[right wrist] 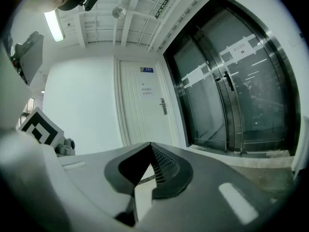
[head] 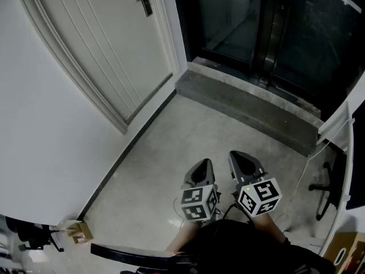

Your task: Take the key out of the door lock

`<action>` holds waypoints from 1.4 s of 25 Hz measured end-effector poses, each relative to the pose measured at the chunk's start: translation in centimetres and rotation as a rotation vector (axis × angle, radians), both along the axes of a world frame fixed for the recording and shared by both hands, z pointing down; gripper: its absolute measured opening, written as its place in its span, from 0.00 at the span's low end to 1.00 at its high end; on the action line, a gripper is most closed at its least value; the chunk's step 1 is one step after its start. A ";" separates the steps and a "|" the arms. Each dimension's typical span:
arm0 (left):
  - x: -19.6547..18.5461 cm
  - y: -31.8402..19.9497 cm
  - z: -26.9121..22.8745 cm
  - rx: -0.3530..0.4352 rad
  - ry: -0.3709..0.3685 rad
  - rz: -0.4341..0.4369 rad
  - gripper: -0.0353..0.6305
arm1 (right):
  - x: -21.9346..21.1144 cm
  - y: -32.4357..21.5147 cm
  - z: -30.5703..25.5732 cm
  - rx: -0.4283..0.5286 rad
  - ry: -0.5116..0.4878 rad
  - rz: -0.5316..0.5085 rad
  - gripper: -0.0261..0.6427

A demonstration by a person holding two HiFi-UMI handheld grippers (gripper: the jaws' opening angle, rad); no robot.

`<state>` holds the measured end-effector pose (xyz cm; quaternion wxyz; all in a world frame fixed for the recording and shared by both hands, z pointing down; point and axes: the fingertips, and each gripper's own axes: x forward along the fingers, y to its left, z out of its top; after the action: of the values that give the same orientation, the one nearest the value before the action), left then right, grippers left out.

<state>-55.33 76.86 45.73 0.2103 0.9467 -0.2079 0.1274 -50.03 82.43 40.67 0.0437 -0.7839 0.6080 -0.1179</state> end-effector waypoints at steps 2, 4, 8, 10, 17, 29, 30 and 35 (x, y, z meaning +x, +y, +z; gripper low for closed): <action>0.1 0.3 0.2 -0.003 -0.001 0.001 0.05 | 0.1 0.1 0.1 0.000 -0.001 -0.001 0.04; 0.2 0.4 0.3 -0.005 0.000 0.003 0.05 | 0.2 0.2 0.2 -0.001 -0.001 -0.001 0.04; 0.2 0.4 0.3 -0.007 -0.003 0.002 0.05 | 0.2 0.2 0.2 -0.002 -0.003 0.001 0.04; 0.2 0.4 0.3 -0.008 -0.003 0.001 0.05 | 0.2 0.2 0.3 -0.003 -0.003 0.001 0.04; -0.1 0.3 0.7 -0.012 -0.007 -0.006 0.05 | 0.1 0.0 0.3 0.005 0.021 -0.001 0.04; -2.1 -2.3 0.8 -0.031 -0.001 -0.011 0.05 | -1.2 -2.0 0.3 -0.001 0.026 0.025 0.04; -2.2 -2.4 1.1 -0.032 0.002 -0.007 0.05 | -1.2 -2.0 0.4 -0.002 0.028 0.034 0.04; -2.5 -3.3 2.5 -0.056 -0.005 -0.002 0.05 | -1.3 -2.6 1.3 -0.009 0.021 0.067 0.04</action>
<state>-57.87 73.53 48.23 0.2363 0.9400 -0.2056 0.1352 -51.35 79.87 41.93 0.0377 -0.8051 0.5814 -0.1110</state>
